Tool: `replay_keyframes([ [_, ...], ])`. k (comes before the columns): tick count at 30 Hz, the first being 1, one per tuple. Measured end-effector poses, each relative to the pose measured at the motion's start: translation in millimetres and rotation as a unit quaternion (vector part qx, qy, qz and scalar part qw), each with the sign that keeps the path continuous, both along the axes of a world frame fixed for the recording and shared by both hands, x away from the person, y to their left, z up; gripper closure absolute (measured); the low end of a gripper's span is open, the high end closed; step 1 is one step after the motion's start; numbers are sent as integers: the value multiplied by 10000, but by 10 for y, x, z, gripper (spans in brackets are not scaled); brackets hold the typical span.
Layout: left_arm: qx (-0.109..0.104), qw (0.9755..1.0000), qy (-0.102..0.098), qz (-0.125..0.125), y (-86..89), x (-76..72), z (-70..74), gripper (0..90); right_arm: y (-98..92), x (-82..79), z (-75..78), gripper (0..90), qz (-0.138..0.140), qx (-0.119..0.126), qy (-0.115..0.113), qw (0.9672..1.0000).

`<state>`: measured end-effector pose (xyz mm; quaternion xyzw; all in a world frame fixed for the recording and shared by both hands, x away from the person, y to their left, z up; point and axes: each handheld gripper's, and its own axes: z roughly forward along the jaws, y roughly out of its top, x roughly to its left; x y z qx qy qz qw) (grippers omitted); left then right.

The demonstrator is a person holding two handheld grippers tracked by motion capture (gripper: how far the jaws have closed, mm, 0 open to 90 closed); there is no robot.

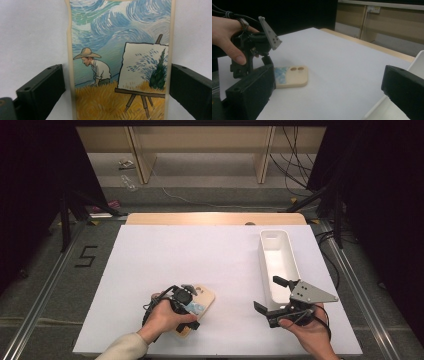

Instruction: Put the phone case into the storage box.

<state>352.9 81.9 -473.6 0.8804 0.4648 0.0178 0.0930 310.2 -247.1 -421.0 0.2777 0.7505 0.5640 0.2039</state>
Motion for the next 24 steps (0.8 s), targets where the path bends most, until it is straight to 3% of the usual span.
replay_keyframes([
  [16,83,9999,-76,-63,-24,-13,4,42,9,-2,-5,4,31,-15,12,10000],
  [24,89,9999,-99,-96,-35,-27,27,99,9,-3,-6,4,31,-14,8,10000],
])
